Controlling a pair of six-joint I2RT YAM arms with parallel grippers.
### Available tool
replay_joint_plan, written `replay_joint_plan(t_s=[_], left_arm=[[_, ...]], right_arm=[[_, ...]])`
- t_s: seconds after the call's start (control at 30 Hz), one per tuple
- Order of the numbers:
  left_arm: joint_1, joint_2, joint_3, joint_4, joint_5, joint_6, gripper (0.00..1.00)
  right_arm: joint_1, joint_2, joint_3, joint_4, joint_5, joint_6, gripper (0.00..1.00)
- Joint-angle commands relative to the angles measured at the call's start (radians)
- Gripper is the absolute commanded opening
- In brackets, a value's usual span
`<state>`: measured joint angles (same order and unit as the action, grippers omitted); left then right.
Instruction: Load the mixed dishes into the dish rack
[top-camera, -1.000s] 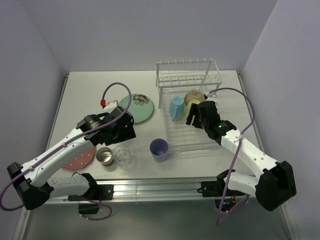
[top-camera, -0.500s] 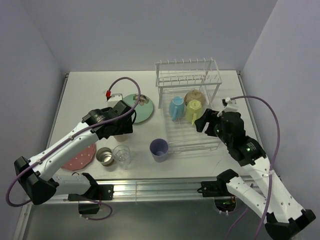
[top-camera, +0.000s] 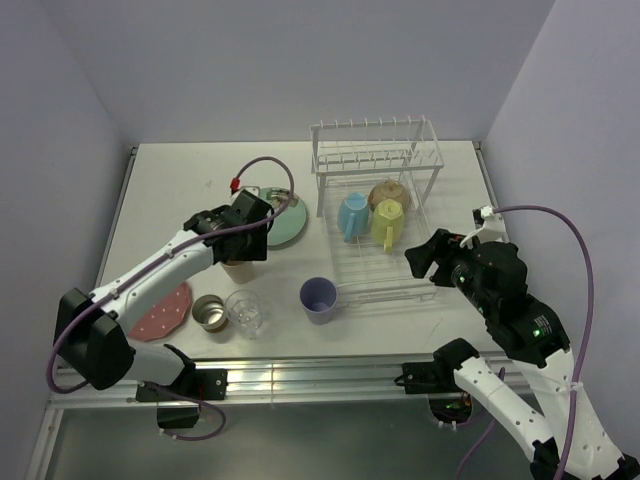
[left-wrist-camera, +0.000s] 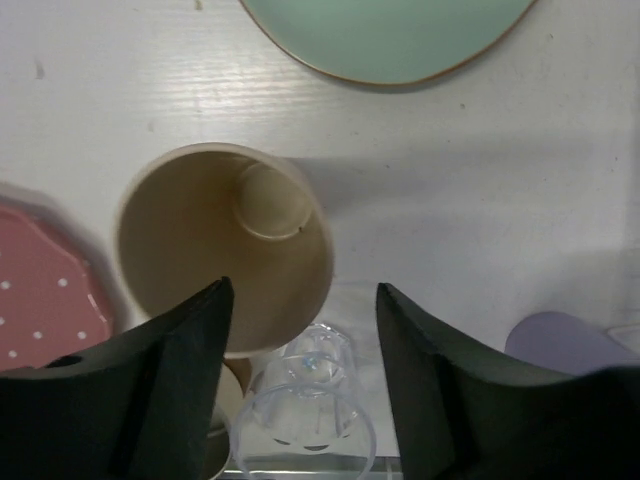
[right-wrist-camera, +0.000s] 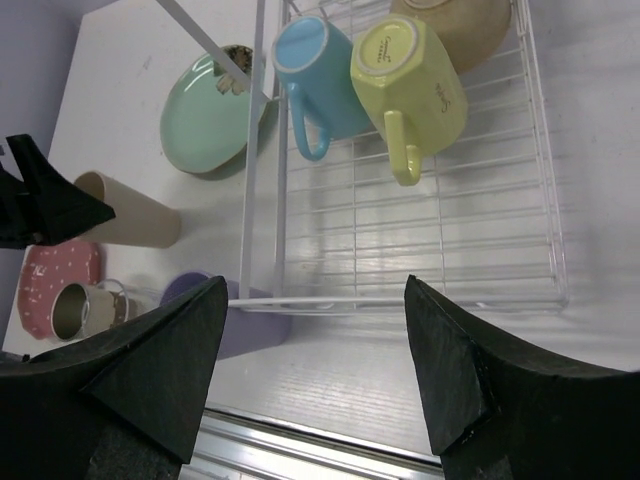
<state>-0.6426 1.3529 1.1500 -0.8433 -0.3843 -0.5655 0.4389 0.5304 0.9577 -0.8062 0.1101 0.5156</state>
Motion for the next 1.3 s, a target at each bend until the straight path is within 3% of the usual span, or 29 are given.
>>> replay_joint_plan(t_s=[0.0, 0.1, 0.17, 0.27, 0.3, 0.4, 0.53, 0.7, 0.8, 0.83, 0.9, 0.93, 1.03, 1.13, 1.27], left_arm=[[0.001, 0.06, -0.001, 0.069, 0.094, 0.047, 0.62], [0.0, 0.103, 0.007, 0.041, 0.127, 0.021, 0.57], [0.001, 0.14, 0.011, 0.018, 0.139, 0.004, 0.45], [0.008, 0.163, 0.028, -0.016, 0.137, -0.008, 0.04], [0.009, 0.161, 0.039, -0.029, 0.116, -0.019, 0.0], [0.012, 0.109, 0.111, -0.072, 0.069, -0.03, 0.0], [0.018, -0.01, 0.352, -0.151, 0.041, -0.063, 0.0], [0.02, -0.147, 0.52, -0.088, 0.204, -0.151, 0.0], [0.02, -0.263, 0.423, 0.129, 0.404, -0.235, 0.0], [0.021, -0.297, 0.318, 0.28, 0.515, -0.294, 0.0], [0.021, -0.38, 0.208, 0.425, 0.602, -0.367, 0.0], [0.021, -0.408, 0.091, 0.582, 0.678, -0.442, 0.0], [0.02, -0.504, -0.102, 0.848, 0.742, -0.581, 0.0], [0.02, -0.552, -0.209, 0.972, 0.766, -0.678, 0.0], [0.021, -0.56, -0.275, 1.101, 0.8, -0.754, 0.0]], right_arm=[[0.001, 0.003, 0.039, -0.031, -0.006, 0.003, 0.79], [0.0, 0.008, 0.046, -0.033, -0.007, 0.0, 0.79], [0.001, 0.011, 0.05, -0.031, -0.01, -0.003, 0.78], [0.001, 0.026, 0.055, -0.031, -0.023, -0.002, 0.79], [0.001, 0.034, 0.059, -0.031, -0.042, 0.001, 0.79], [0.0, 0.097, 0.091, -0.04, -0.142, 0.017, 0.79], [0.0, 0.227, 0.162, -0.06, -0.31, 0.043, 0.79], [-0.003, 0.293, 0.249, -0.019, -0.484, 0.08, 0.8], [-0.006, 0.318, 0.268, 0.054, -0.639, 0.133, 0.8], [-0.008, 0.327, 0.265, 0.112, -0.679, 0.182, 0.8], [-0.009, 0.332, 0.242, 0.186, -0.783, 0.243, 0.81], [-0.011, 0.332, 0.216, 0.27, -0.814, 0.314, 0.81], [-0.014, 0.321, 0.144, 0.46, -0.909, 0.461, 0.8], [-0.014, 0.306, 0.087, 0.626, -0.952, 0.578, 0.8], [-0.014, 0.316, 0.09, 0.642, -0.946, 0.586, 0.8]])
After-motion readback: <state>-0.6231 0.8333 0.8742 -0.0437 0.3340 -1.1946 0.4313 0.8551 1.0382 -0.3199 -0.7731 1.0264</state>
